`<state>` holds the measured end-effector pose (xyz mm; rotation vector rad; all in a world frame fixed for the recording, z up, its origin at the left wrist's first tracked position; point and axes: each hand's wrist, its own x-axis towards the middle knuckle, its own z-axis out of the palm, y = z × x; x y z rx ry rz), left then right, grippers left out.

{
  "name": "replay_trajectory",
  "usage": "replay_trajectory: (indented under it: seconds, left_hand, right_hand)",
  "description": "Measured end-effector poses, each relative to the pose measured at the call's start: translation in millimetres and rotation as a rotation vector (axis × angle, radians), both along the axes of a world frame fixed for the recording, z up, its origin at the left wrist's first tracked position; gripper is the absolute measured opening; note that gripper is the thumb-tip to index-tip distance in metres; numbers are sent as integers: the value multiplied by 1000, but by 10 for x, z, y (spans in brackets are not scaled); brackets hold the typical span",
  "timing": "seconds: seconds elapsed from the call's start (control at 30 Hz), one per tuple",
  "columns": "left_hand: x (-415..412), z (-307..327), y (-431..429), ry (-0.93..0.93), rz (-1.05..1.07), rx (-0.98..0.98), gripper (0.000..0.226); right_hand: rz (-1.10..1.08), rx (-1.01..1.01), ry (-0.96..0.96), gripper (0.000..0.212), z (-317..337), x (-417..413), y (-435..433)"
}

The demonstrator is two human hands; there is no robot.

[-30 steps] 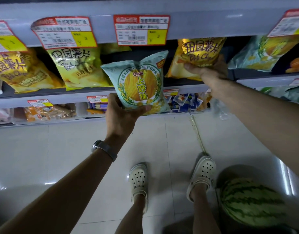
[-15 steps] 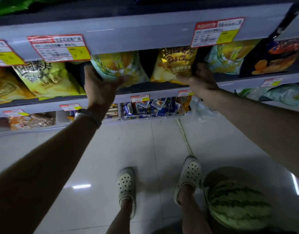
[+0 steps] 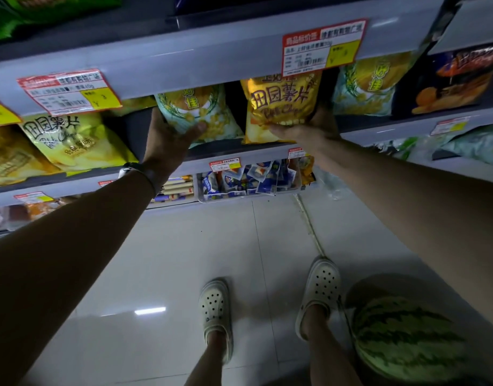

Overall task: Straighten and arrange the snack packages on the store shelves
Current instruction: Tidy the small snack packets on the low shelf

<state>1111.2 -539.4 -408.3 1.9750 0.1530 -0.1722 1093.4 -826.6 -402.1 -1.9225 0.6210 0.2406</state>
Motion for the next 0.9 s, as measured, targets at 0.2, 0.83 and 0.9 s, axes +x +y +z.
replay_trajectory:
  seconds: [0.2, 0.83, 0.9]
  left_hand:
    - [-22, 16, -134, 75, 12, 45, 85]
    - [-611, 497, -1639, -54, -240, 525, 56]
    - [-611, 493, -1991, -52, -315, 529, 54]
  right_hand:
    - [82, 56, -94, 96, 85, -246, -232]
    - [15, 81, -136, 84, 324, -1046, -1547]
    - [-4, 57, -143, 82, 324, -1118, -1786]
